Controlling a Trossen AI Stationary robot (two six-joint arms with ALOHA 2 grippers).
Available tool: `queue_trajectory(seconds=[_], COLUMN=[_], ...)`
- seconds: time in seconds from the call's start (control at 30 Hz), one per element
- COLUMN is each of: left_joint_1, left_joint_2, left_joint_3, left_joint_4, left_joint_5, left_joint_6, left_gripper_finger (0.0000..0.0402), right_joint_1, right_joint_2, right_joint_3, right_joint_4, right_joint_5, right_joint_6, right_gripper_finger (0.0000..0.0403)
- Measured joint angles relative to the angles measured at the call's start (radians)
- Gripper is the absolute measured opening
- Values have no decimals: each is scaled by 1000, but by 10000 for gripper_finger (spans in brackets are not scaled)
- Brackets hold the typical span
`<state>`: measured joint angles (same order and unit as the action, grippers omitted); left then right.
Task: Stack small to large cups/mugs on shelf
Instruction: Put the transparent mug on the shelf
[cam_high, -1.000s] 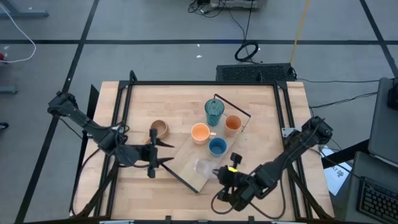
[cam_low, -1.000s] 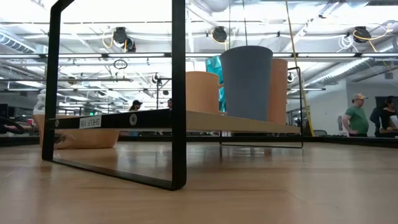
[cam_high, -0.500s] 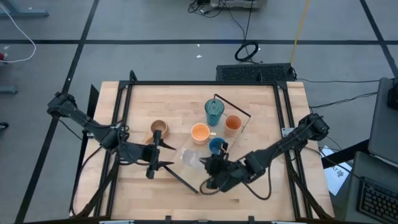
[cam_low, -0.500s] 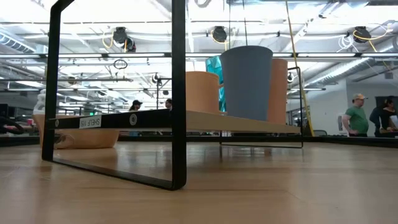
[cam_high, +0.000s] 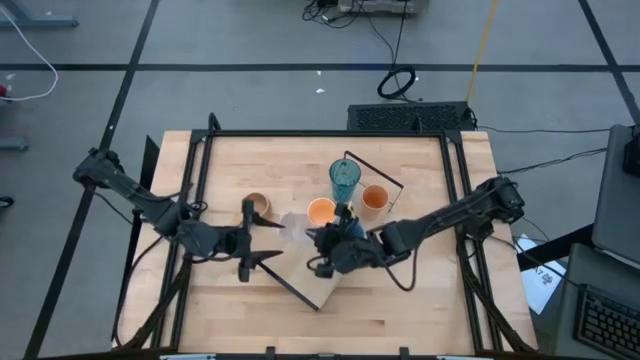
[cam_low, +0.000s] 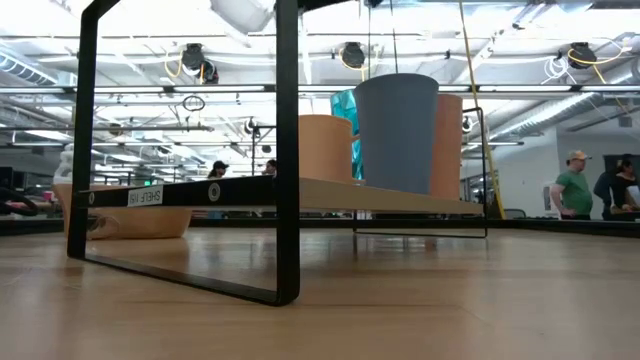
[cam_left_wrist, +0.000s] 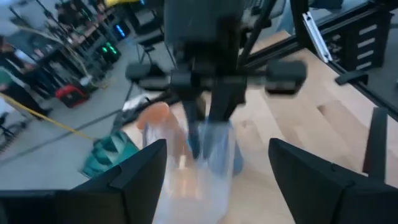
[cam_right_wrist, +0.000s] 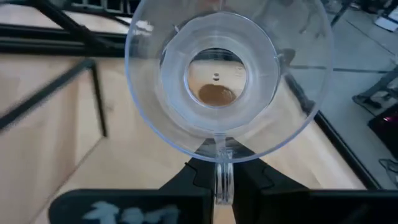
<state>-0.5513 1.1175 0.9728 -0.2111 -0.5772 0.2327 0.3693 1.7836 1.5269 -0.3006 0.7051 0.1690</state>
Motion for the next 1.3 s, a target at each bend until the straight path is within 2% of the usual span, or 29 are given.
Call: queue_trajectory(seconds=[0.07,0.23,0.4,0.63,0.8,0.93,1.1,1.3], left_joint_1=[-11,-23,-21,-4,40,59,78,95], left_joint_2=[0,0,1,21,104,170,242,289], left_joint_3=[15,34,35,62,160,233,275,277], left_joint_4=[-9,-70,-103,-130,-324,-405,-449,-444], left_joint_5=[0,-5,-6,57,99,141,142,191], left_joint_6=[30,63,106,178,155,149,147,150], left_gripper_finger=[267,250,254,266,266,266,266,266], right_joint_1=[-15,-38,-62,-125,-169,-198,-218,-220], right_joint_2=[1,2,2,11,21,23,23,23], right_joint_3=[0,0,0,0,0,0,0,0], right_joint_4=[-7,-27,-76,-96,-103,-140,-185,-268], right_joint_5=[-18,-150,-227,-371,-569,-627,-750,-820], right_joint_6=[1,33,44,84,98,118,184,251], right_gripper_finger=[17,17,17,17,17,17,17,17])
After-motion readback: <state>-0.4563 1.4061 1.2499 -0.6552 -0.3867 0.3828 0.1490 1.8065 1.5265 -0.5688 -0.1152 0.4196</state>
